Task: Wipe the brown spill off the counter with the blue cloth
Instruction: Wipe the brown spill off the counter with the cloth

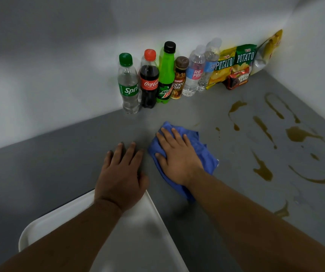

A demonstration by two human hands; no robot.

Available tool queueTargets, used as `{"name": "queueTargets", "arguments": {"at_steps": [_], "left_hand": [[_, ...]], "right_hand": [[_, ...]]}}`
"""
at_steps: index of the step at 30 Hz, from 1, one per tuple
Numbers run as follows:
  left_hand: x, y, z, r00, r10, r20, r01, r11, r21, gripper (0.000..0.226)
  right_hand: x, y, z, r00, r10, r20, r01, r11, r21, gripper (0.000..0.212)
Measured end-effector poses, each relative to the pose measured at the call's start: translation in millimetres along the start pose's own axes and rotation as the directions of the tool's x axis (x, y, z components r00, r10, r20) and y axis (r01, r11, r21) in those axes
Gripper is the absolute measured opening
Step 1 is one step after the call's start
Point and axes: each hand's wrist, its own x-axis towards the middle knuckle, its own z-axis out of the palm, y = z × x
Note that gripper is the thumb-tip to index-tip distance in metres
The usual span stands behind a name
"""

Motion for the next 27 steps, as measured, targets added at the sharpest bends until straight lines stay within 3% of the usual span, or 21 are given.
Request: {"name": "queueTargets", "arguments": {"at_steps": [2,4,11,13,16,18,23,27], "left_hand": [[-0.2,-1.2,0.8,1.000,0.003,-0.004,-0.003,1.000,0.007,0.064],[-0.3,-2.5,2.1,1.000,0.008,-0.008,-0.008,1.000,0.011,0.063],[0.1,-3.0,4.9,1.000,0.011,-0.021,-0.011,1.000,0.018,0.062],[0.5,-3.1,5.5,1.000,0.008,-0.020,-0.008,1.000,0.022,0.062],[0.7,-3.3,5.8,1.000,0.011,-0.022,-0.010,0.999,0.031,0.062],[0.4,-3.6,6.3,1.000,0.014,-0.028,-0.013,1.000,0.028,0.062],[-0.2,-3.8,6.8,1.000,0.012,-0.016,-0.011,0.999,0.034,0.062],[0.0,-3.5,5.8,1.000,0.005,-0.009,-0.005,0.999,0.031,0.062]], "right_hand": [[-23.4,8.7,0.6,0.996,-0.092,0.003,0.092,0.996,0.021,0.067],[-39.8,27.1,-1.3,0.996,-0.092,-0.015,0.093,0.995,0.042,0.067],[13.8,37.4,-8.4,0.982,0.187,-0.033,-0.187,0.982,0.011,0.066],[19.9,22.0,-5.0,0.991,0.135,-0.020,-0.135,0.991,0.008,0.068],[-2.8,17.2,-0.3,0.998,-0.066,0.008,0.066,0.998,0.003,0.069],[-18.4,32.7,-1.4,0.995,-0.097,0.003,0.097,0.995,0.003,0.070],[4.2,55.1,-9.4,0.983,0.179,-0.038,-0.181,0.982,-0.060,0.070],[38.5,32.8,-10.9,0.978,0.207,-0.029,-0.208,0.978,-0.010,0.071]]}}
